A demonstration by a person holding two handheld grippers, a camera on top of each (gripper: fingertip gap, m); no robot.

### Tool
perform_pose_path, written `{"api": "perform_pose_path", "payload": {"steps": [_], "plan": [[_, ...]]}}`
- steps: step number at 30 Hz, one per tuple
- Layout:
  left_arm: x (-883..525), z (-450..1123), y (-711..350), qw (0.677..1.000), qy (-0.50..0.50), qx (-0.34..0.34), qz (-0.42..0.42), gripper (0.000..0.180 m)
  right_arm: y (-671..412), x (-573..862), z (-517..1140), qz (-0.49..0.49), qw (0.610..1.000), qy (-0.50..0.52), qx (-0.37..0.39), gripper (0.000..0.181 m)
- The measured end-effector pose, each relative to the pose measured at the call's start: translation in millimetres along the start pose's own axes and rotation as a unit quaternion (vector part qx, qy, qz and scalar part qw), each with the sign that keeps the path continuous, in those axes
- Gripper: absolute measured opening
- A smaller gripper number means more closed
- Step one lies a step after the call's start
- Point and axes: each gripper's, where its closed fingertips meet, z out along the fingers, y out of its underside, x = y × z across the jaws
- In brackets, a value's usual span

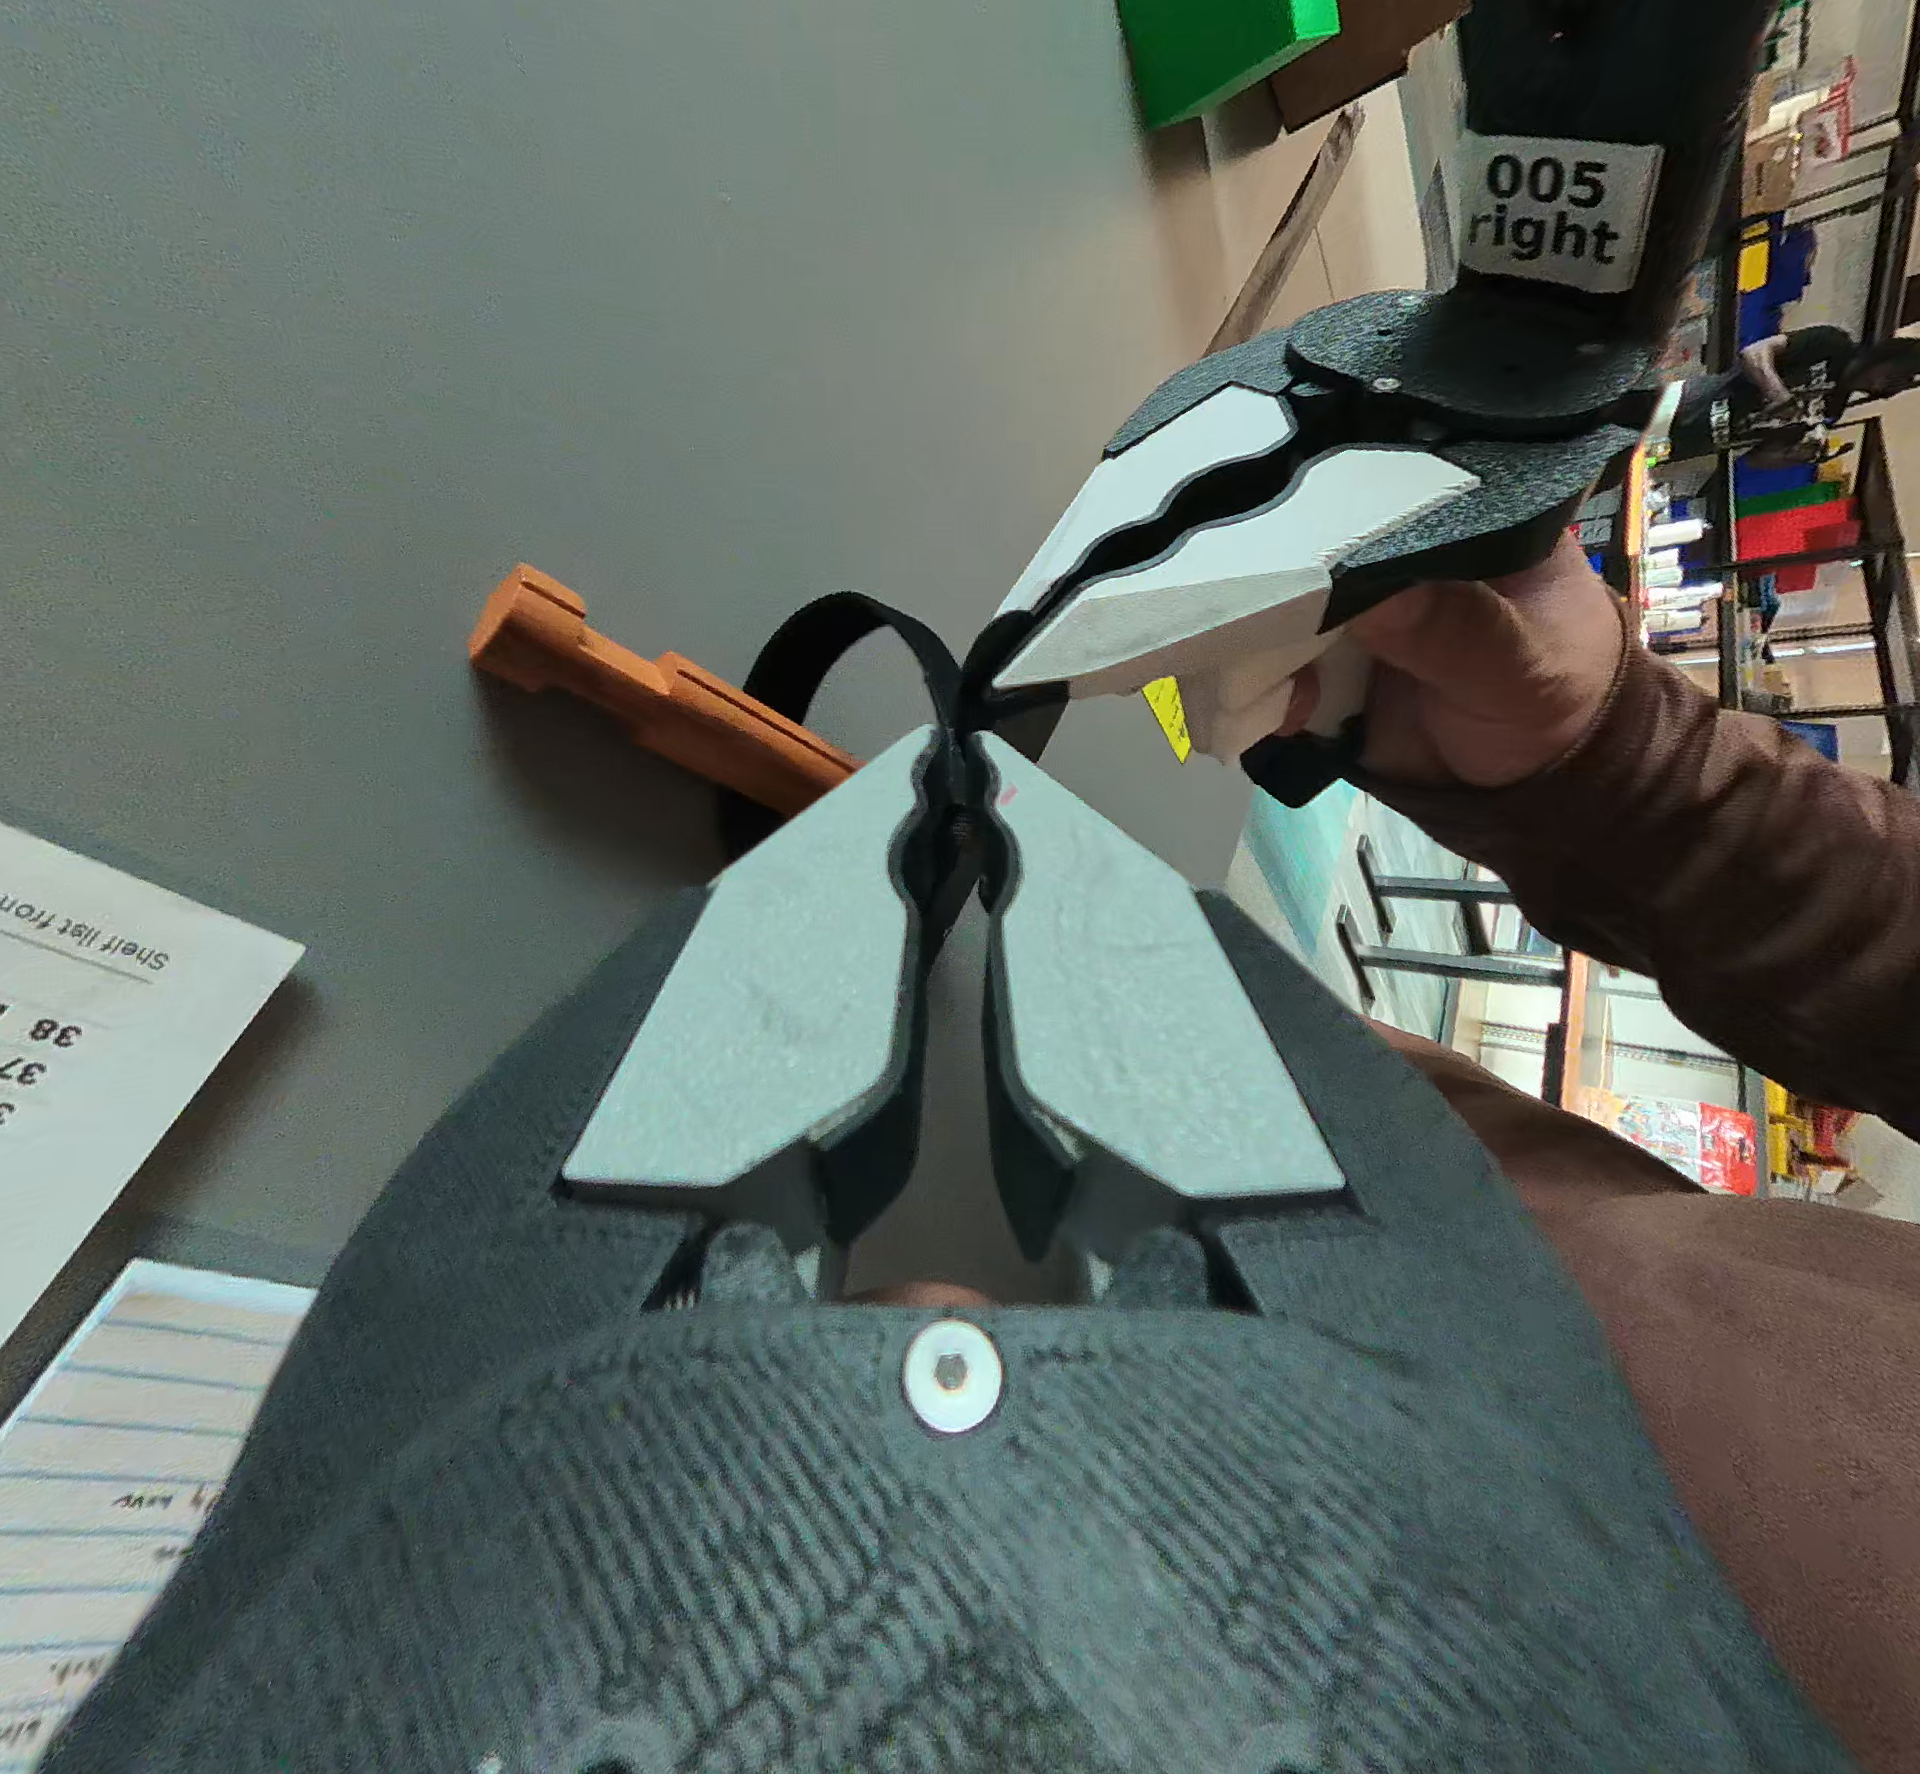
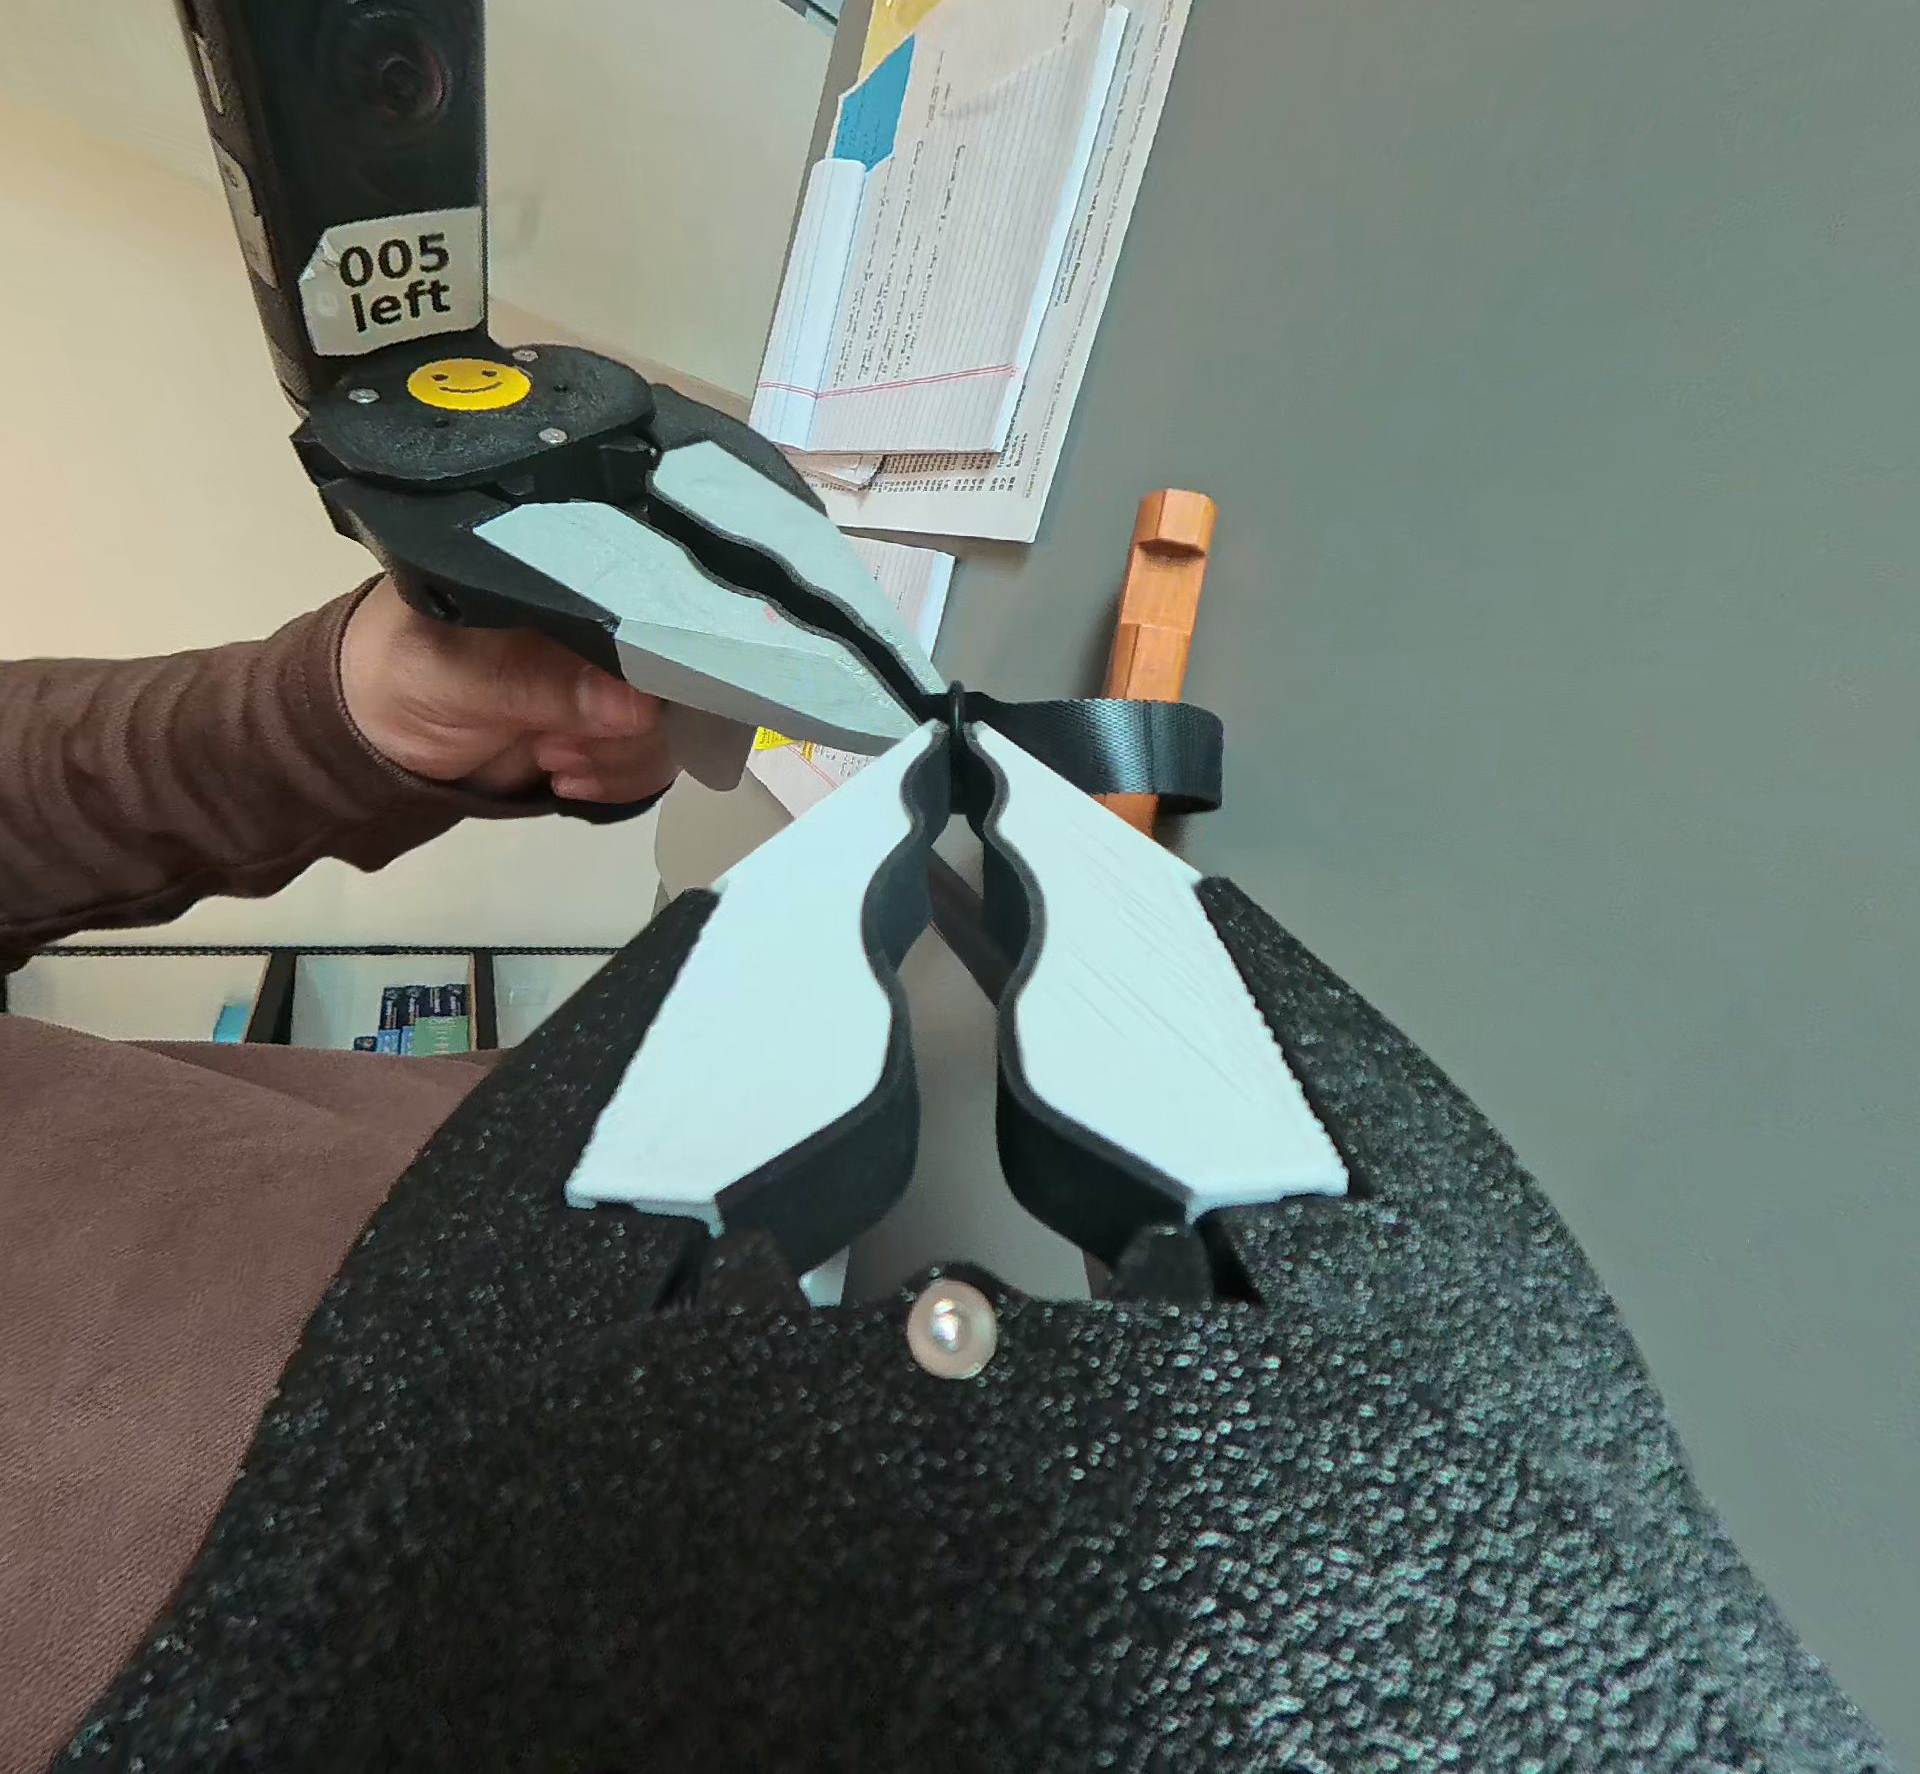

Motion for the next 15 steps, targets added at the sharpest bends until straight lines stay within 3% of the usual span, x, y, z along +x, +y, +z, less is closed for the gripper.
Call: {"api": "perform_pose_path", "payload": {"steps": [10,15], "plan": [[-9.1,-8.7,-2.8,0.997,0.012,0.023,-0.079,0.0,-5.7,2.5,9.5,0.034,0.999,0.019,0.0,0.0],[-12.3,-20.1,-8.6,0.997,-0.025,0.041,-0.062,0.015,-12.7,-6.7,10.1,0.003,0.999,0.039,0.004,0.0]]}}
